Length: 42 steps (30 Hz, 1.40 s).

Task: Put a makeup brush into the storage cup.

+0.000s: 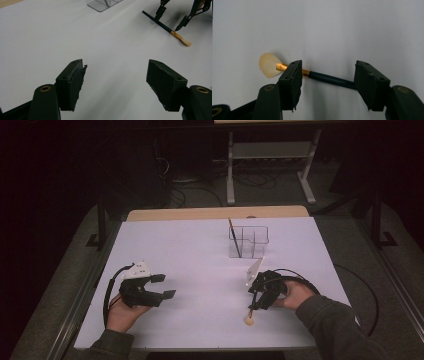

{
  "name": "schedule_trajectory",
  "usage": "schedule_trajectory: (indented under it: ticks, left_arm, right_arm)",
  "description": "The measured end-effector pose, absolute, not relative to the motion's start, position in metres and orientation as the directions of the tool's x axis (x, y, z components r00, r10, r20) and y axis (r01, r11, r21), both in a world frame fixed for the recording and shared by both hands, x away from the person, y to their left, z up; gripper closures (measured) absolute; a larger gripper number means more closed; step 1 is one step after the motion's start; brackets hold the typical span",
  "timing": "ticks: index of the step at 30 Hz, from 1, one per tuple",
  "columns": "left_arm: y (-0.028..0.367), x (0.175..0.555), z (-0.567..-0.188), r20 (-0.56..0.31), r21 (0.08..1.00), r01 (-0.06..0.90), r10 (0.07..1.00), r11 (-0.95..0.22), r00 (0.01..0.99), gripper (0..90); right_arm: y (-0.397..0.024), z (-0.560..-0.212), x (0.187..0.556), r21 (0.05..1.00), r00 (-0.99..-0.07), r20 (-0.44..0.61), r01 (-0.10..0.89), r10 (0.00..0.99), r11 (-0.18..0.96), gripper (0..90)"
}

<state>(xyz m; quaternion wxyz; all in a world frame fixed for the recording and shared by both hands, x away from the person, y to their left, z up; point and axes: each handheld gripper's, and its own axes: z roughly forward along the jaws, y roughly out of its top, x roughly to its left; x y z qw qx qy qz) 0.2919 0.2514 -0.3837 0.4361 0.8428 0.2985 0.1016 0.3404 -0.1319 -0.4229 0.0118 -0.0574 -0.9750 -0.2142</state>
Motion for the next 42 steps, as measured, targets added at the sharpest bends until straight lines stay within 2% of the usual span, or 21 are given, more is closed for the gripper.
schedule_trajectory:
  ticks: [7, 21, 42]
  left_arm:
    - [0.2519, 0.2922, -0.3833, -0.085, 0.798, 0.41, 0.592, -0.442, 0.802, 29.5]
    - [0.2519, 0.292, -0.3831, -0.087, 0.799, 0.412, 0.594, -0.438, 0.8, 29.6]
    - [0.2524, 0.2916, -0.3817, -0.087, 0.802, 0.41, 0.594, -0.435, 0.8, 29.7]
  right_arm:
    - [-0.1321, -0.4254, 0.3386, 0.389, -0.996, 0.038, 0.089, 0.081, 0.917, 46.7]
    - [-0.1293, -0.4232, 0.3371, 0.361, -0.999, 0.009, 0.047, 0.046, 0.931, 81.2]
    - [-0.1283, -0.4195, 0.3425, 0.345, -0.993, 0.071, 0.109, 0.089, 0.932, 82.6]
